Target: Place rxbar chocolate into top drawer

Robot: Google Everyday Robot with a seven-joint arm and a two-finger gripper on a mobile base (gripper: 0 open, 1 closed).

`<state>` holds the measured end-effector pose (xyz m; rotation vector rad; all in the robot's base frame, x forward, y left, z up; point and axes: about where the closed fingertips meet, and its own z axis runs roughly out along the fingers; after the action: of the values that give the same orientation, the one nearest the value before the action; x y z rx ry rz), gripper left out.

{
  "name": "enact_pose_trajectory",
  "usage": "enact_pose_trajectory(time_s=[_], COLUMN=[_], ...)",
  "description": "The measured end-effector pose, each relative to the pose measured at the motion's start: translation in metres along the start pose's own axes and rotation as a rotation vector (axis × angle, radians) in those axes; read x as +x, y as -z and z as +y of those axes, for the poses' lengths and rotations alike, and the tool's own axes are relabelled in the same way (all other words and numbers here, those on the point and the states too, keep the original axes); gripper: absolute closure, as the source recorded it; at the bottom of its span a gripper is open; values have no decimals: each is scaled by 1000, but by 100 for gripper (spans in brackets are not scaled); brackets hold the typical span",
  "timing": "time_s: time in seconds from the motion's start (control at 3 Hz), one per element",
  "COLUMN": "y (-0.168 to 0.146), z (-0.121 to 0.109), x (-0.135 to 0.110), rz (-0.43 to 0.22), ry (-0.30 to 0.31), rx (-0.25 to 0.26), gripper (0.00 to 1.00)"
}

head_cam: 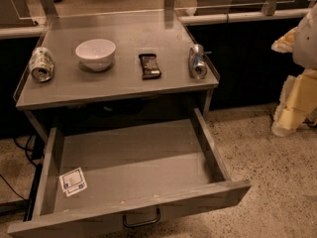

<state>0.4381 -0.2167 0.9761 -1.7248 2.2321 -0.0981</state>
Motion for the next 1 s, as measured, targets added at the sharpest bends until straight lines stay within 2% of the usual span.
enact_pose_trajectory(time_s=[0.33,0.67,1.0], y=[0,-3,-16], z=[0,-5,-24], x=[0,-1,0], rz=[0,20,80], ry=[-1,-48,-181], rx=[2,6,-13], gripper=[0,0,0])
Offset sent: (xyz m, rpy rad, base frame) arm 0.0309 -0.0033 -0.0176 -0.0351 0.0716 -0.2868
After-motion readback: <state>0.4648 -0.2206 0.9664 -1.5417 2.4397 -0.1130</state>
